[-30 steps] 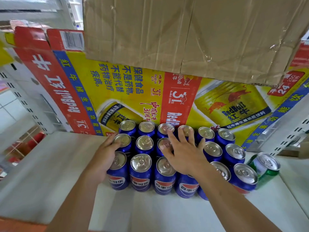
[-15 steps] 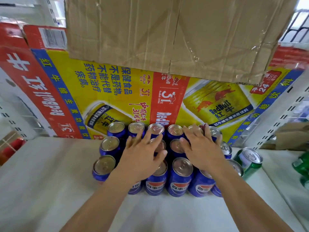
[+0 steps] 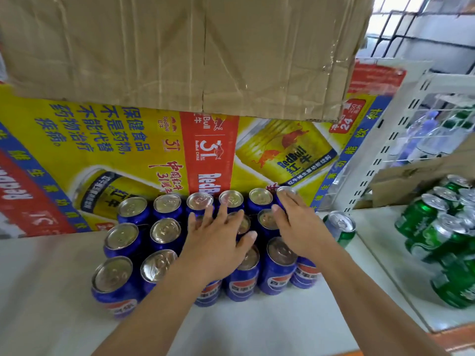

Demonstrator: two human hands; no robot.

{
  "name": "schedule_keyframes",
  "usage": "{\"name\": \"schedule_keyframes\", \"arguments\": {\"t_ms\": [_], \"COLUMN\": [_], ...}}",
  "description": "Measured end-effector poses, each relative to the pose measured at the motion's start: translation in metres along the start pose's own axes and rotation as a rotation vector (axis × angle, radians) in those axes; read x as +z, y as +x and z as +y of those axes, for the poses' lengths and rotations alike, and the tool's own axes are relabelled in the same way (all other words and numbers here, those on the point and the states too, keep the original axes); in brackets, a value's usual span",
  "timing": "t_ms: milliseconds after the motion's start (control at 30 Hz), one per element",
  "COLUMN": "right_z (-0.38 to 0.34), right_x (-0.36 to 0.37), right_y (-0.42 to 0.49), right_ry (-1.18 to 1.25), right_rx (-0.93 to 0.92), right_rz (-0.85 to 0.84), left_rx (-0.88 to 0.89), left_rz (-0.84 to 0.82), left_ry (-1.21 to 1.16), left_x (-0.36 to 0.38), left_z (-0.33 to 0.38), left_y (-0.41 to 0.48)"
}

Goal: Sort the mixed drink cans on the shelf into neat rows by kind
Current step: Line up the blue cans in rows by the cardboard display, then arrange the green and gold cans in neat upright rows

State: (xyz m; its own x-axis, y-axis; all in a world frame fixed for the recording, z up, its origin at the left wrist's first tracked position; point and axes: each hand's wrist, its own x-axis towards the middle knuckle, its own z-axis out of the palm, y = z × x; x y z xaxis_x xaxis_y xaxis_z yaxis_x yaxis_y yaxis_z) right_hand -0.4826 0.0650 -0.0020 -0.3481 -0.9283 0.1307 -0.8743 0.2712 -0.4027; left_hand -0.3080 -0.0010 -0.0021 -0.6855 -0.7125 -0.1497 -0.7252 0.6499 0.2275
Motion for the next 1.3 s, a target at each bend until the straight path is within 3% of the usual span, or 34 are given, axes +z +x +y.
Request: {"name": "schedule_keyframes", "arguments": {"t_ms": [133, 267, 367, 467, 567, 800, 933, 1067, 1200, 1300], "right_z": [0.034, 0.079, 0.113, 0.146, 0.173, 0.227, 0.244, 0.255, 0.278, 0.296], "right_x": [-0.028, -0.055, -0.060, -0.071, -0.094, -0.117, -0.118, -0.136, -0.159, -0.162], "right_y": [-0.003, -0.007, -0.009, -0.004, -0.005, -0.010, -0.013, -0.011, -0.007, -0.003], "right_ry": [-0.012, -0.090, -0.098, -0.015, 0.055, 0.046, 0.078, 0.127, 0.012, -0.027], "right_rx": [0.089, 0.148, 0.051, -0.083, -0.126, -0.133, -0.128, -0.109, -0.026, 0.029], "right_rz": [0.079, -0.165, -0.314, -0.339, -0.365, -0.485, -0.494, -0.478, -0.284, -0.099], "left_rx": [0.171, 0.281, 0.209, 0.074, -0.008, 0.076, -0.004, 0.046, 0.111, 0.088], "left_rz": [0.020, 0.046, 0.052, 0.109, 0.065, -0.117, -0.097, -0.070, -0.117, -0.054], "left_ry": [0.007, 0.016, -0.007, -0.044, 0.007, -0.222, -0.215, -0.243, -0.272, -0.347], "left_x": [0.004, 0.008, 0.008, 0.003, 0.007, 0.030, 0.045, 0.052, 0.055, 0.055], "left_z": [0.050, 0.101, 0.129, 0.157, 0.191, 0.266, 0.276, 0.281, 0.287, 0.287], "left_y": [0.012, 0.018, 0.026, 0.037, 0.054, 0.086, 0.100, 0.121, 0.135, 0.143]}}
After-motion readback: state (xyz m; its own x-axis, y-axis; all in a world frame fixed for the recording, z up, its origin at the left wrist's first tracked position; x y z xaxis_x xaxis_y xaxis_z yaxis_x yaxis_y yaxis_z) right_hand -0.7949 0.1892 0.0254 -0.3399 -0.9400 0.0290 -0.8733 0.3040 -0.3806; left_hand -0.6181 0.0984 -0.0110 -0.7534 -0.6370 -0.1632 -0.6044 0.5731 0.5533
